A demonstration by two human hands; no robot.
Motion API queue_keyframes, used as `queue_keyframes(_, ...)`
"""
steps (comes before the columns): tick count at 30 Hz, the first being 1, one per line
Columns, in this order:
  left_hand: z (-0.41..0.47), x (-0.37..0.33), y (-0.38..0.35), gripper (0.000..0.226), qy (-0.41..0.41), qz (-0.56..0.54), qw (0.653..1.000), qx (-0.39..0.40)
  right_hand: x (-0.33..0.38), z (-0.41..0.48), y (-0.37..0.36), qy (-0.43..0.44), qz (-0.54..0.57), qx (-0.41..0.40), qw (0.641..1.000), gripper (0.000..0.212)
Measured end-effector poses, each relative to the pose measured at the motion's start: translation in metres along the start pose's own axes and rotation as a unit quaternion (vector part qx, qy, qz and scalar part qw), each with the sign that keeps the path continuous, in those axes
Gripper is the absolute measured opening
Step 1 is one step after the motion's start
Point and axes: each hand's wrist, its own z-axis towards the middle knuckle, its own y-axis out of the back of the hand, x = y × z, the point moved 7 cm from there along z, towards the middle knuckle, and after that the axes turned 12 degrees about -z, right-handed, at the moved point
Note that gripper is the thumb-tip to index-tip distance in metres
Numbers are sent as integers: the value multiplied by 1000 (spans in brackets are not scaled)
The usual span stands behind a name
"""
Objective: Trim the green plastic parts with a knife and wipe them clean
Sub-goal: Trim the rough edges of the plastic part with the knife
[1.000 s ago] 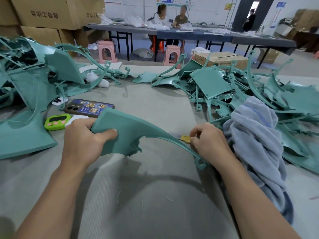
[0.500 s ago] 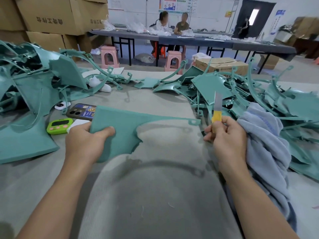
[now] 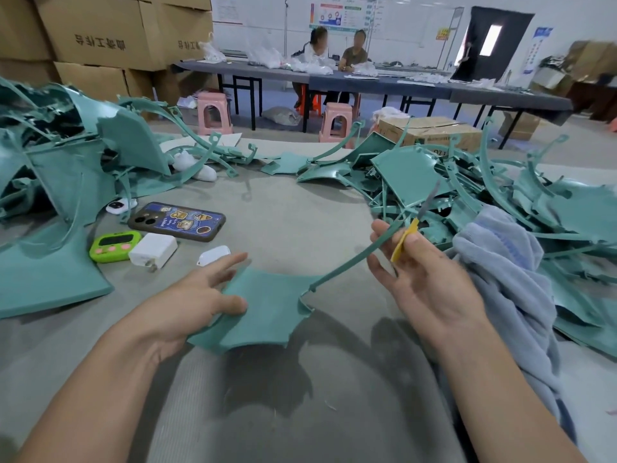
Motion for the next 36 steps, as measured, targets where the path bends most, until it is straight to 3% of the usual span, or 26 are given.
queue_keyframes(3, -4, 0, -8, 59, 13, -58, 997, 43, -11, 4, 8, -44, 14, -48, 998, 14)
queue_keyframes(6, -1, -3, -4, 29, 8, -240, 970, 48, -20, 7, 22, -79, 78, -136, 984, 16)
queue_keyframes(9, -2, -20, 7, 40, -96, -332, 930, 122, -26, 8, 27, -97, 118, -174, 973, 19)
queue_keyframes(12, -6, -34, 6, 67, -209, -258, 924, 191, -28, 8, 27, -112, 123, -180, 970, 19)
queue_keyframes(14, 0, -33, 6, 74, -264, -166, 943, 115, -29, 8, 28, -122, 104, -176, 971, 19)
queue_keyframes(16, 1, -31, 5, 59, -291, -86, 953, 5, -32, 9, 27, -135, 45, -159, 977, 18)
queue_keyframes(19, -2, -32, -4, 33, -300, -85, 950, 1, -35, 11, 25, -121, -97, -158, 975, 17)
queue_keyframes(20, -1, -32, -3, 34, -297, -92, 950, -3, -33, 10, 24, -101, -147, -165, 970, 18)
queue_keyframes(22, 2, -31, 11, 36, -296, -104, 948, -62, -22, 7, 27, -31, -310, -195, 930, 22)
queue_keyframes(24, -2, -37, 24, 42, -337, -63, 931, -123, -6, 1, 20, 62, -495, -191, 845, 25)
queue_keyframes(25, -5, -41, 24, 51, -366, -22, 921, -133, -3, -3, 11, 94, -541, -169, 819, 28)
queue_keyframes(28, -11, -45, 17, 66, -419, 85, 893, -141, -11, -10, -13, 129, -588, -88, 793, 33)
queue_keyframes(32, -9, -44, 15, 63, -431, 131, 882, -140, -30, -8, -27, 105, -667, -35, 737, 30)
queue_keyframes(36, -12, -47, 13, 46, -441, 129, 880, -122, -37, -8, -33, 99, -686, -4, 721, 29)
